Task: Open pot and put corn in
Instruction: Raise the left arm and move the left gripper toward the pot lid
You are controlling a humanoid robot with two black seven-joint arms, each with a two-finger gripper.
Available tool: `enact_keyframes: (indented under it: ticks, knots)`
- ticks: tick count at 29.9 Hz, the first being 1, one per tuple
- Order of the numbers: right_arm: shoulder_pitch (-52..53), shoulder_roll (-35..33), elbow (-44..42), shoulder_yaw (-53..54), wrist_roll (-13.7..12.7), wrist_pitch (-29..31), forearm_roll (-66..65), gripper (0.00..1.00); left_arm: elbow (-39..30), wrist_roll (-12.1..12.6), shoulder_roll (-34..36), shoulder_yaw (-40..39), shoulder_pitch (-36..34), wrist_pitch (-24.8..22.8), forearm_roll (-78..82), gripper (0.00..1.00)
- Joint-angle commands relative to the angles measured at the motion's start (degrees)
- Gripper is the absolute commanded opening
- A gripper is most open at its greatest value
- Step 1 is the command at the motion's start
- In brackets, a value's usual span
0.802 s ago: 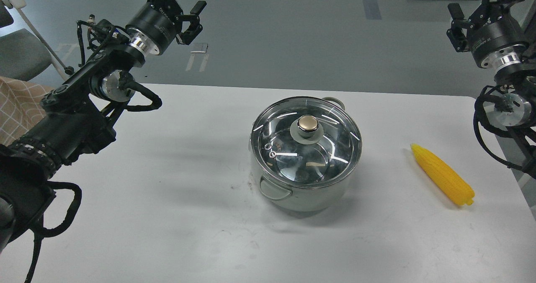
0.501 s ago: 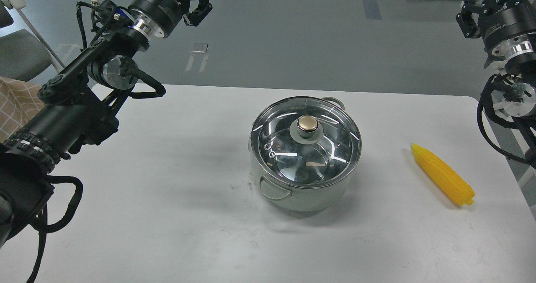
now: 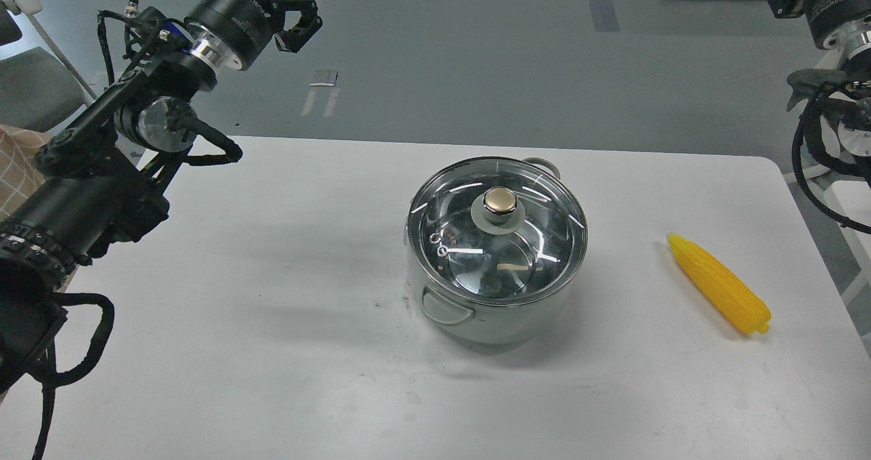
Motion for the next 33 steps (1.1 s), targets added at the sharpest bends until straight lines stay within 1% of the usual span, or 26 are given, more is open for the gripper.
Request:
enact_keyframes:
  ticks: [1,6,10,12,14,15,19,24,30,33]
  knots:
    - [-0.2,1.0,-0.5,-0.9,0.0,-1.9,-0.2,1.00,1.2,0.1,-0.2,0.1,0.6,-1.6,0.0,0.98]
    - [-1.2,2.6,0.9,-1.2,0.0,-2.7,0.4,1.00,1.2,0.3,-1.0,0.4,0.9,-1.6,0.0,0.98]
    - [-2.4,2.8,1.0,-1.1,0.0,-2.5,0.6,1.00,0.0,-0.2,-1.1,0.5,1.8,-1.6,0.0,0.98]
    - [-3.0,2.6,0.6,-1.1,0.0,-1.2,0.6,1.00,-0.2,0.2,-1.0,0.5,2.2,-1.6,0.0,0.98]
    - [-4.4,2.4,0.2,-1.2,0.0,3.3,2.0,1.00,-0.3,-0.4,-1.1,0.6,2.8,-0.9,0.0,0.98]
    - [-4.6,2.3,0.1,-1.2,0.0,4.0,2.5,1.00,-0.4,-0.6,-1.1,0.5,2.9,-0.4,0.0,0.98]
    - [-5.7,2.0,0.1,-1.3,0.0,4.6,3.6,1.00,-0.6,-1.8,-1.1,0.5,2.9,0.4,0.0,0.98]
    - [-6.2,1.7,0.3,-1.4,0.0,4.8,3.6,1.00,-0.8,-1.8,-1.2,0.4,3.2,1.0,0.1,0.98]
    - [-6.1,2.0,0.2,-1.4,0.0,4.4,3.5,1.00,-5.7,-1.8,-0.3,-0.1,5.2,1.3,1.0,0.98]
    - [-6.2,1.3,0.0,-1.6,0.0,4.2,3.5,1.00,-7.1,-2.7,-0.3,0.1,5.3,2.0,1.6,0.98]
